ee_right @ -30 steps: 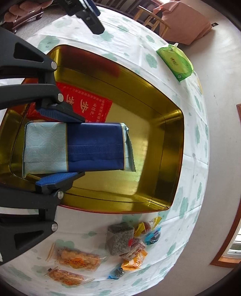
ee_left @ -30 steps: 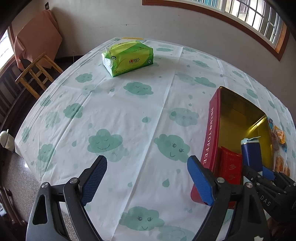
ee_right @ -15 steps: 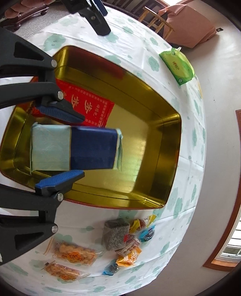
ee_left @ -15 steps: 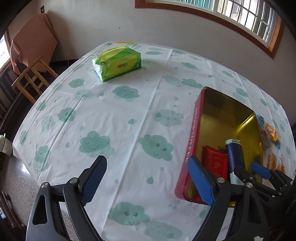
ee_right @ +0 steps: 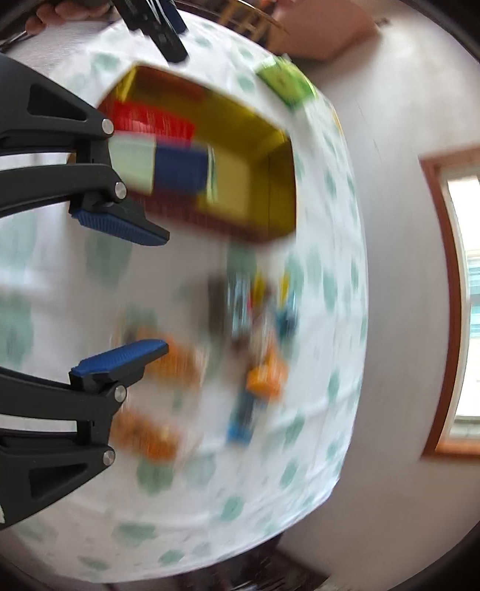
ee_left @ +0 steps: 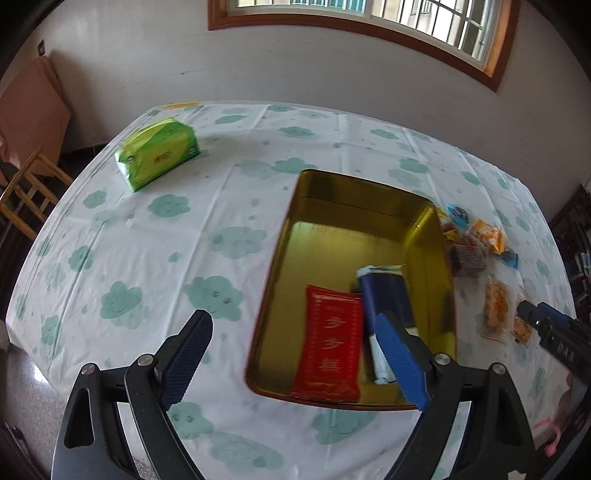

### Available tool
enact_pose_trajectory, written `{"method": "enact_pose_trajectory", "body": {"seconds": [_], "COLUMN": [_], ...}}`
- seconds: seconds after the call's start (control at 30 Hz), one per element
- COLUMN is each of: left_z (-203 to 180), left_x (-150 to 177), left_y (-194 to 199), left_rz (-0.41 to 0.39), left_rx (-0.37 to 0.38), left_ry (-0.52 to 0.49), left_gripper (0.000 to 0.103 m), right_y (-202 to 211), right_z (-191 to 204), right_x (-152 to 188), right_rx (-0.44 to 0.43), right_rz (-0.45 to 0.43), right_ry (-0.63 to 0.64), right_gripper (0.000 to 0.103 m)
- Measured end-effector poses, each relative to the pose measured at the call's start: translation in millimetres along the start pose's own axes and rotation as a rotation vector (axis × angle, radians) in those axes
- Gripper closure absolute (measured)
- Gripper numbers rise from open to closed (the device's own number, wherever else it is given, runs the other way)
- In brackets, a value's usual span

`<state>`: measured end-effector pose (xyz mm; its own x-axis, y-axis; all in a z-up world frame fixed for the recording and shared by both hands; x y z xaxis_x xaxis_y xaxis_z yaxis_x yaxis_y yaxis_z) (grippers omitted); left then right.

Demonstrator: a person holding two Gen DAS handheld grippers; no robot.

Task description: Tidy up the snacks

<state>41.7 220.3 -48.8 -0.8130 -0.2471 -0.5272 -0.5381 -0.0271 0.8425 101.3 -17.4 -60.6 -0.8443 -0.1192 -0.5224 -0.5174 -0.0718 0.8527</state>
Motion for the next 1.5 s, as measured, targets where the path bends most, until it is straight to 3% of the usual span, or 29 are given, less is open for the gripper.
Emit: {"method": "enact_pose_trajectory", "body": {"seconds": [0.1,0.27,0.43,0.53,0.73,0.83,1.03,1.27,1.5], "left_z": [-16.3,-40.2,-61.6,-75.8,-113.7,-136.7,-184.1,-225.5,-250.3], "left_x": [-0.6,-0.9,-2.6,-3.5,-2.7,0.0,8.0,25.5,31.4], "left_y": [-1.3,-5.2,-9.9,-15.1,-21.5,-26.4,-40.1,-65.9,-96.4], "left_rz": [0.001,0.015,0.025,0.039,0.049,0.061,0.059,0.118,0.149], "left_rx": [0.021,0.042,0.062,0.066,0.087,0.099,0.119,0.168,0.186], "left_ry": [-0.027,-0.070,-0.108,-0.126,-0.184,-0.219,-0.284,-0.284,-0.272], "left_gripper": [0.015,0.015,0.015,0.015,0.015,0.015,0.015,0.015,0.019], "right_y": [-13.1,-37.8,-61.5,-68.1,-76.7,-75.2,-71.2,-70.3,-70.5], "right_z": [-52.6,-108.9,-132.7,-133.1,-120.8,-117.6,-123.0,-162.1,-197.0], "right_x": [1.4,11.7,22.8,24.1,21.7,25.6,26.9,23.2,22.1], "right_rx": [0.073,0.118,0.179,0.150,0.164,0.181,0.134,0.171,0.119], "right_rz": [0.046,0.130,0.182,0.172,0.151,0.119,0.061,-0.035,-0.110], "right_ry": [-0.093,-0.230,-0.274,-0.311,-0.236,-0.172,-0.079,-0.016,0.005], "right_gripper": [0.049,0.049,0.049,0.049,0.049,0.054,0.060,0.062,0.062]}}
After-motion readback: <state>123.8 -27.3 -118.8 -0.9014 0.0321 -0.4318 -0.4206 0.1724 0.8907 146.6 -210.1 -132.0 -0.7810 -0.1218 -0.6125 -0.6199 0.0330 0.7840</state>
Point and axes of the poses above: each gripper's, at about its wrist camera, not at the fingertips, and y roughly against the way its jaws point, z to its left, x to its underside, the point moved 9 cm from there along -y, roughly the way its jaws point, and after that the axes turned 3 degrees about x, right-handed, at the moved point
